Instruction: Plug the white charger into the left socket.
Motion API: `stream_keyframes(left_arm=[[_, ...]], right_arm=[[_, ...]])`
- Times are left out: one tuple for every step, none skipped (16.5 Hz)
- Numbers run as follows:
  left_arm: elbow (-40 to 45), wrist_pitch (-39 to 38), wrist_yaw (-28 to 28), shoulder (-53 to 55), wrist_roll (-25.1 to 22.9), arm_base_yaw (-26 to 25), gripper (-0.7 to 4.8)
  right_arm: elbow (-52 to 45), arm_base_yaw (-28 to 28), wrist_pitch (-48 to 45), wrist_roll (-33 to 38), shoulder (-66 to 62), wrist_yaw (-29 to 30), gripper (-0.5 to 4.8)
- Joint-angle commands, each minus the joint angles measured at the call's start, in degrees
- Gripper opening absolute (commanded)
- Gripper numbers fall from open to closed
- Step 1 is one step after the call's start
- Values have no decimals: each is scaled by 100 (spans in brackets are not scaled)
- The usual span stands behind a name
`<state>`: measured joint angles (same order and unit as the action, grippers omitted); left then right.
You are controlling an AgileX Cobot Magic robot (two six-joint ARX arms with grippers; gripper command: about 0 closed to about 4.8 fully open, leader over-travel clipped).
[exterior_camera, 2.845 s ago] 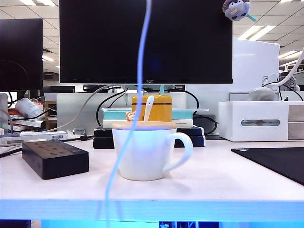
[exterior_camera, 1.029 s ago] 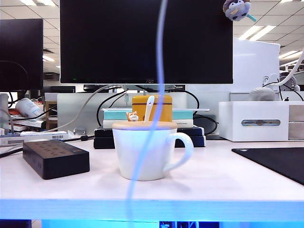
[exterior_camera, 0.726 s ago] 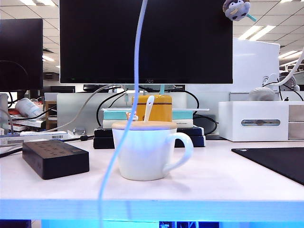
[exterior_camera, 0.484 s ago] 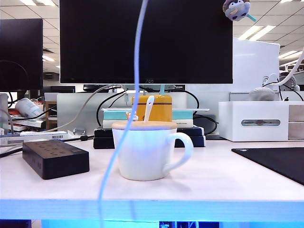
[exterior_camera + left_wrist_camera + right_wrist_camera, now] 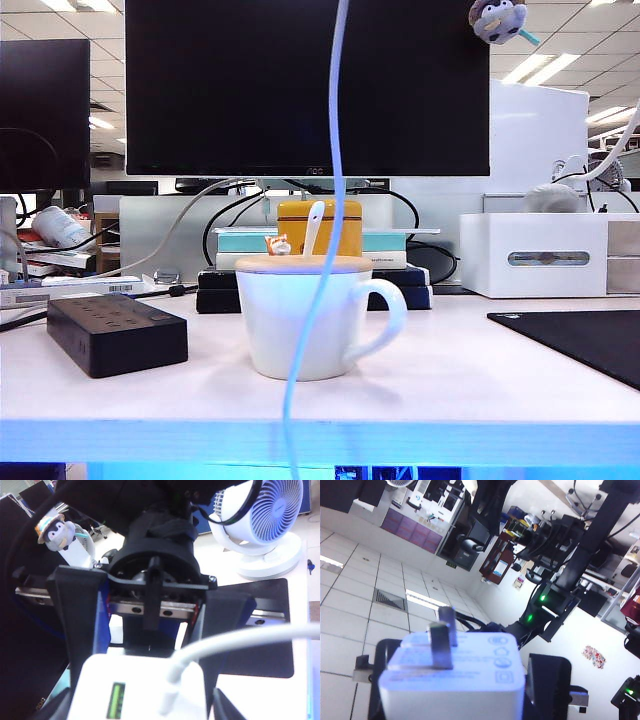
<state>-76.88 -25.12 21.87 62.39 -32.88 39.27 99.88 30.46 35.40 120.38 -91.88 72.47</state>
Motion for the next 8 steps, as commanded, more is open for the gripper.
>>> stream_keyframes(left_arm=[[-17, 90, 254, -15, 44, 9, 339], [-17, 101, 369, -15, 55, 9, 339], [-17, 114, 422, -15, 55, 9, 340], [-17, 125, 455, -15, 79, 9, 340], [-17, 133, 546, -15, 149, 9, 342], [-17, 179, 557, -15, 210, 9, 356], [-17, 192, 557, -15, 216, 9, 382], [-17, 225, 560, -15, 267, 9, 382]], right_arm=[[37, 13, -94, 155, 39, 55, 125], [37, 13, -94, 155, 39, 55, 125], [37, 13, -94, 155, 39, 55, 125], [37, 13, -94, 155, 39, 55, 125], [37, 13, -94, 155, 37, 55, 125], [37, 13, -94, 155, 37, 52, 125], [37, 13, -94, 155, 37, 52, 125], [37, 13, -94, 155, 37, 52, 125]])
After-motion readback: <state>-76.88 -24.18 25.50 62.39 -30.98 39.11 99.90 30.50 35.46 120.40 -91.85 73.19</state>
